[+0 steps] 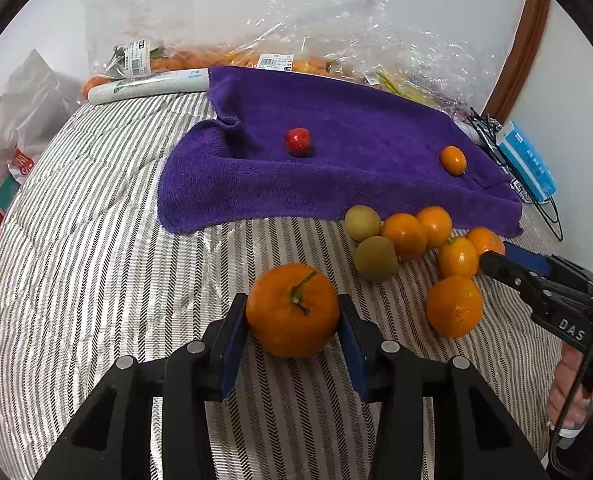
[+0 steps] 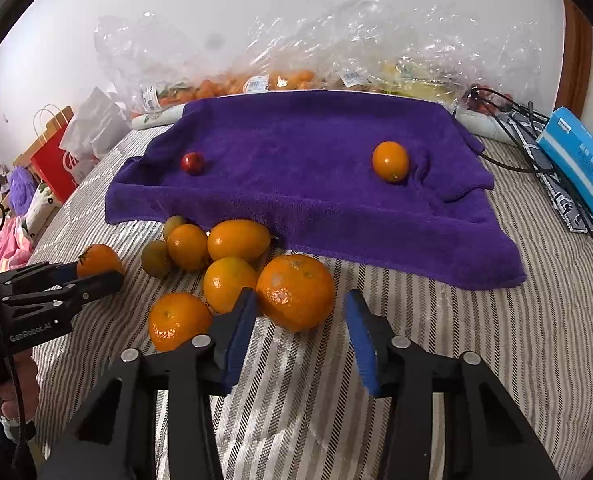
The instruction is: Organize fruits
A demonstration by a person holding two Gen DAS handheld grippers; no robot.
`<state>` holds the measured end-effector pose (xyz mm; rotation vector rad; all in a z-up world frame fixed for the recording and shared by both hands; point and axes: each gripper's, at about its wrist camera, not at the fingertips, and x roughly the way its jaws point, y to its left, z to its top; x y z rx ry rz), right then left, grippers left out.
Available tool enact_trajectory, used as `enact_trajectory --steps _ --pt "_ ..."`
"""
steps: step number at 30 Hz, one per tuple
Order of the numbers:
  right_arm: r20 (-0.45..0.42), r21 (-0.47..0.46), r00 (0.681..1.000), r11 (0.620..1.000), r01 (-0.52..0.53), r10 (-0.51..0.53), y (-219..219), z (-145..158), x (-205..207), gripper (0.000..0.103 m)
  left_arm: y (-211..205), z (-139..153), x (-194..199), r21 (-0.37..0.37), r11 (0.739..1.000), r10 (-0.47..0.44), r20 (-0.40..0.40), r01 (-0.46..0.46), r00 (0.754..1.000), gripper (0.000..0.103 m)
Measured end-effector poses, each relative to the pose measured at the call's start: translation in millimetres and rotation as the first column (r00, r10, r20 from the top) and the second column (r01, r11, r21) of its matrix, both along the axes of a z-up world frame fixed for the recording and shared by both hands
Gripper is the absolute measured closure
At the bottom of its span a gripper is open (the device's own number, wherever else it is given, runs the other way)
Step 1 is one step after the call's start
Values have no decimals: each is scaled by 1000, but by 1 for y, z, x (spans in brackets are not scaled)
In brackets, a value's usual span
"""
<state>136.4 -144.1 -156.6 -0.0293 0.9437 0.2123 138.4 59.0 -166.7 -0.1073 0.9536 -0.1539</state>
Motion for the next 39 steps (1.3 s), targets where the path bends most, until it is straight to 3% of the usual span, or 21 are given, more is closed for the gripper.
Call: enact_trajectory --steps 23,35,39 --pt "9 -58 999 998 35 -35 -5 -14 20 60 7 -2 1 -24 1000 11 1 -11 1000 62" --pt "69 -24 996 998 61 -59 -21 15 -3 60 4 17 -13 -45 999 25 29 -23 999 62" --pt "93 -19 994 998 65 -63 -25 25 -12 60 2 27 -19 -47 999 24 44 -22 999 69"
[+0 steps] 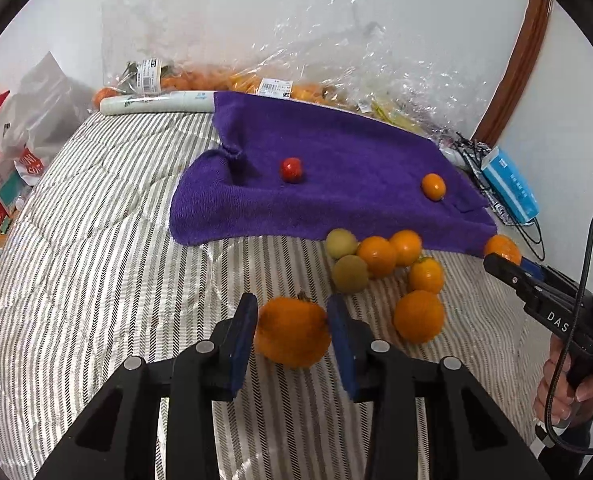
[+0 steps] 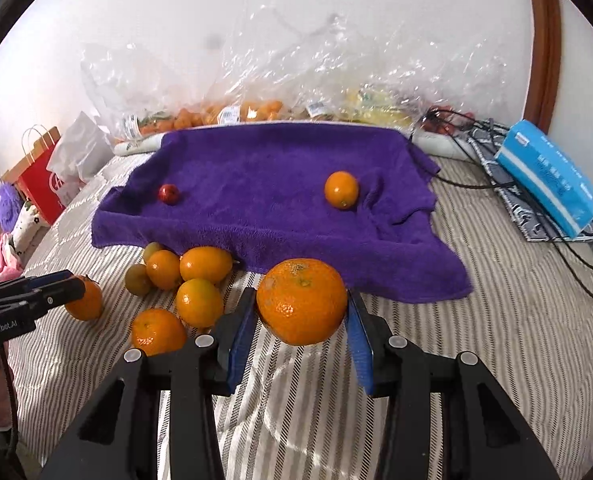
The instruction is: Organize fruits
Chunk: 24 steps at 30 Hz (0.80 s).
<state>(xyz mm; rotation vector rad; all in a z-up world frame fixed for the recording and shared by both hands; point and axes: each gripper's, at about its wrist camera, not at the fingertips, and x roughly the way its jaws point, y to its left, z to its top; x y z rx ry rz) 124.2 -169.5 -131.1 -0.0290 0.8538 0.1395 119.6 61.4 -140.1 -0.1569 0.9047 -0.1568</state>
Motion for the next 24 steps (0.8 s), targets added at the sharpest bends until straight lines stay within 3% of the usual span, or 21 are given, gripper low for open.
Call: enact_trajectory --steps 6,9,13,24 --pt "5 -2 1000 1000 -12 12 0 4 -6 60 -5 -9 -1 -8 1000 -27 -26 26 999 62" --pt "6 0 1000 1000 -12 12 -2 5 -9 60 -14 -17 0 31 999 -40 -46 41 998 59" --pt "5 -2 1000 1000 -7 7 -2 3 -11 60 -17 -30 4 39 998 -39 -79 42 996 60" --pt "10 0 1000 1000 -8 8 -4 5 -9 60 -13 -18 -1 46 999 -11 -29 12 1000 61"
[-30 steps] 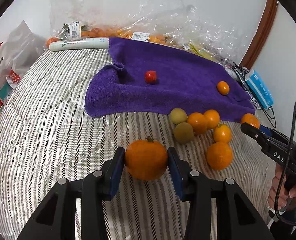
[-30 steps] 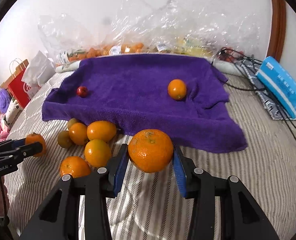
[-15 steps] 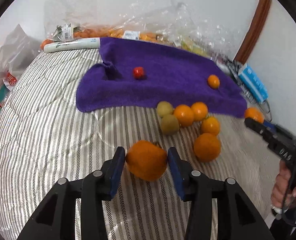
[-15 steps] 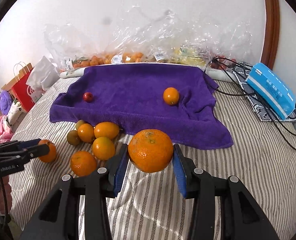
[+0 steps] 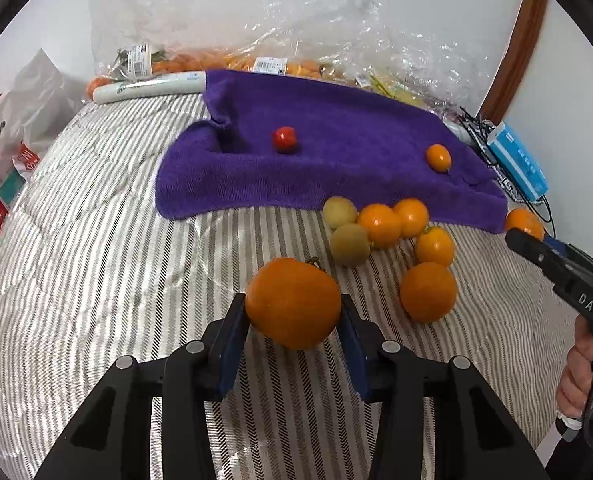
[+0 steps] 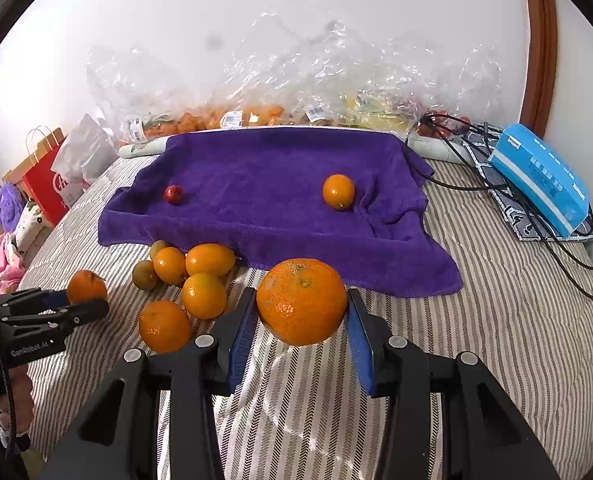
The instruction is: Organize fruits
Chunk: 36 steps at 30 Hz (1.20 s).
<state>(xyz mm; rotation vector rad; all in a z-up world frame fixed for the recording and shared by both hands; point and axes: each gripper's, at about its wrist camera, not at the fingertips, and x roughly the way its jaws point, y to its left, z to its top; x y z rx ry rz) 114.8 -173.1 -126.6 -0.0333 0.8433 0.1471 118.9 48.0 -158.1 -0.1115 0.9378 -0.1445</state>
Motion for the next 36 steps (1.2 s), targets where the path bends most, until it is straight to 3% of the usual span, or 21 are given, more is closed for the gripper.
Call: enact_trajectory --steps 19,25,36 --pt "78 -20 997 1000 0 2 3 32 8 60 11 53 18 -15 1000 25 108 -24 994 61" --pt "107 -6 994 1000 -6 7 0 46 21 60 14 66 38 14 1000 22 137 -24 990 61" --pt "158 -32 987 999 28 -22 -9 58 60 60 27 67 87 -33 997 79 155 -75 985 61"
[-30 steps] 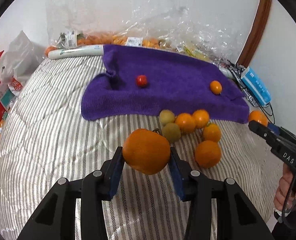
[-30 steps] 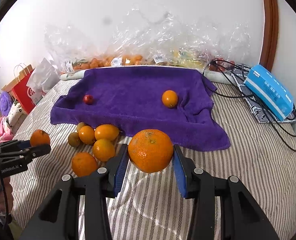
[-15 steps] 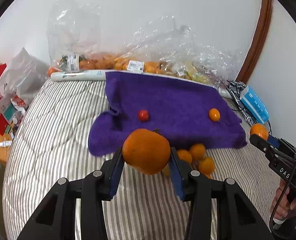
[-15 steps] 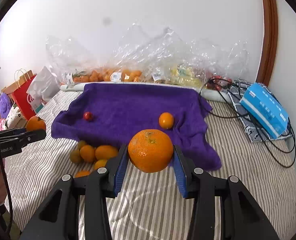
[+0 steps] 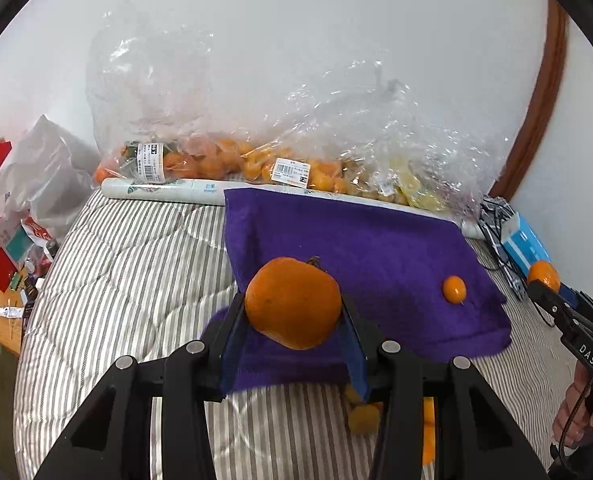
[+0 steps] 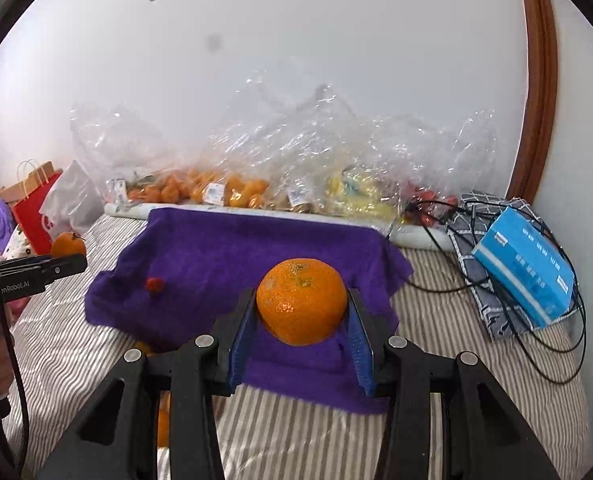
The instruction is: Organize fruits
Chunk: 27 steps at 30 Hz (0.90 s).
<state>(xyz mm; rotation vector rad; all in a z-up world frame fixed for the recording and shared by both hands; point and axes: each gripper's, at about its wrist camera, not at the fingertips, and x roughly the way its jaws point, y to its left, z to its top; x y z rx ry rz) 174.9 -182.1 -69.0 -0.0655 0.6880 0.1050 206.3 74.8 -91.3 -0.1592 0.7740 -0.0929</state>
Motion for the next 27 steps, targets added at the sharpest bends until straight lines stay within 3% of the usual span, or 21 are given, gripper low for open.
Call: enact_trajectory --steps 7,12,18,27 --pt "1 3 1000 1000 24 -24 -10 -6 32 60 -5 -15 32 -26 1000 1 -30 -2 1000 61" --pt "-53 14 998 1000 24 -23 -16 -31 47 60 -14 -34 47 -36 999 -26 -60 24 998 61" --pt "-136 8 991 1000 18 -17 -19 -59 58 60 -18 -53 53 -42 998 -43 -103 39 994 61" --pt "-167 10 986 1000 20 -18 -25 -70 58 60 -22 -60 51 -50 997 -62 -114 57 991 61"
